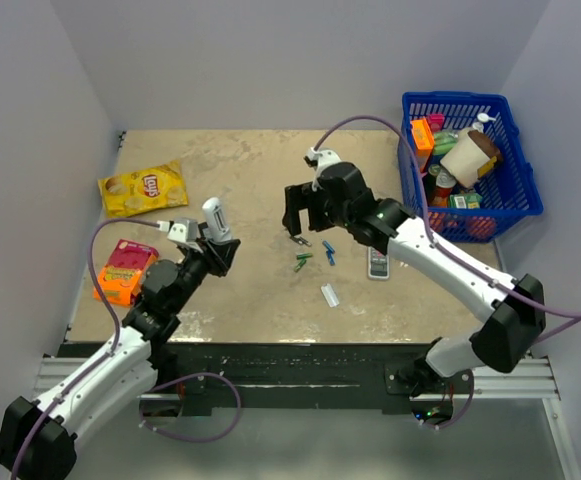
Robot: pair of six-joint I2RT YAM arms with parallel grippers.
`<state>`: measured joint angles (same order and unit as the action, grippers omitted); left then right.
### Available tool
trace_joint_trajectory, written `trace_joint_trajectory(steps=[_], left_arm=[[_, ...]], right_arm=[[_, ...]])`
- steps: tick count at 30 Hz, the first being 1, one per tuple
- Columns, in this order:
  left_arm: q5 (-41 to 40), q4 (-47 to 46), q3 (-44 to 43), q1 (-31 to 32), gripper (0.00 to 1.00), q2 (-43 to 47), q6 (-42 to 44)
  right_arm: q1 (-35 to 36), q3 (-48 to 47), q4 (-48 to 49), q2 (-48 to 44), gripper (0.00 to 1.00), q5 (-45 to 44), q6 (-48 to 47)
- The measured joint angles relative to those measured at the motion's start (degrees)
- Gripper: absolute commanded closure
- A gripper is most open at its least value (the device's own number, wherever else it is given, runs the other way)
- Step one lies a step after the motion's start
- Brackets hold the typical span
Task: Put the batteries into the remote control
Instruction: Pick up the battery from the center of the board.
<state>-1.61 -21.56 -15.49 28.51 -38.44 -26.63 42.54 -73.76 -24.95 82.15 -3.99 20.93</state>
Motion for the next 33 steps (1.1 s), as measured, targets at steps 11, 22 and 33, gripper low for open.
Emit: trace_joint_trajectory(steps=[11,22,33], left_arm=[[2.4,-0.4,0.4,0.2,1.00,3.4,-0.8],[7.5,-7.9,2.5,0.2,1.00,-2.9,-2.3],[8.6,-7.5,2.5,-0.1,1.00,-4.8,-2.7]], right_arm=[[-3.9,-12.0,-6.6,15.8,0.23,1.2,-4.8],[-4.6,-12.4,-13.7,22.4,0.40,6.6,-13.1],[-4.4,-12.5,-16.9,27.8,0.47,7.9,-25.2]])
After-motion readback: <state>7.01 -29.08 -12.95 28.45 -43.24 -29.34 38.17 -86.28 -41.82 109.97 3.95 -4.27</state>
